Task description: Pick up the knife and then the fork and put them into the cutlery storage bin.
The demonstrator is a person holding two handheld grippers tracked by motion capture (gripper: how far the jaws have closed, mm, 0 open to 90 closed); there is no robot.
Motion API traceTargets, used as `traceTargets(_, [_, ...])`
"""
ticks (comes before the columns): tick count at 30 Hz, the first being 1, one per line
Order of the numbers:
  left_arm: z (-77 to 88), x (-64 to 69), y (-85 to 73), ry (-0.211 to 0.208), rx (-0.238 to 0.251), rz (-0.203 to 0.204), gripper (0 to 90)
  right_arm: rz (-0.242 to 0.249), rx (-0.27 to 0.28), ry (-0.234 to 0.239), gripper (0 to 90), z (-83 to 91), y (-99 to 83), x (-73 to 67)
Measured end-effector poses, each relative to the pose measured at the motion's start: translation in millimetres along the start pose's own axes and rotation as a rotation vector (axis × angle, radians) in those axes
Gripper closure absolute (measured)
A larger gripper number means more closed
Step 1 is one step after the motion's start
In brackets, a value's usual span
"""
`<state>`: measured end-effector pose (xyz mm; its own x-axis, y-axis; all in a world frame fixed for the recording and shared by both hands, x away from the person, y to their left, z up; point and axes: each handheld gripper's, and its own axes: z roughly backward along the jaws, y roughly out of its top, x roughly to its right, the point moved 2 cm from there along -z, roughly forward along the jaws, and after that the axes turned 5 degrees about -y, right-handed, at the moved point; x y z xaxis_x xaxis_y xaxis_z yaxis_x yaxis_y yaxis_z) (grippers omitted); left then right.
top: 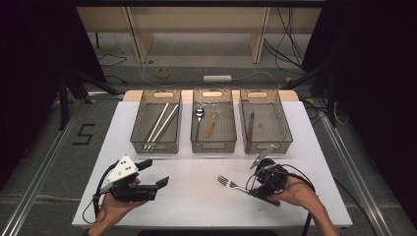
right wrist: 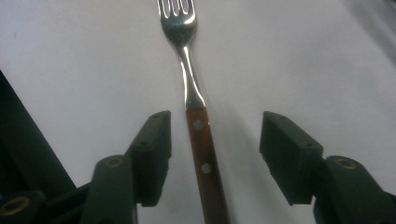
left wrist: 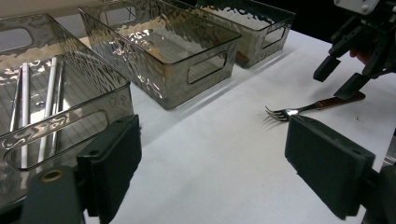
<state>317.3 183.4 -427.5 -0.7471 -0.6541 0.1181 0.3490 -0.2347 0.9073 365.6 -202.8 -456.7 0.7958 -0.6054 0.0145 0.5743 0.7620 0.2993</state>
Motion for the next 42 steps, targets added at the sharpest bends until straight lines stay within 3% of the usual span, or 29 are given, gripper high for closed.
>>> traceTargets(24, [-0.8,1.4,-0.2,-0.001,-0.005,-0.006,18.1,0.053,-0.081,-0.022,69.0,-16.3,-8.2,-9.2])
traceTargets(42, [-0.9,1.6,-0.4,0.001,-0.01,-0.011,18.1,0.094,-0.098,-0.052,74.8,-17.4,-7.0,-12.4])
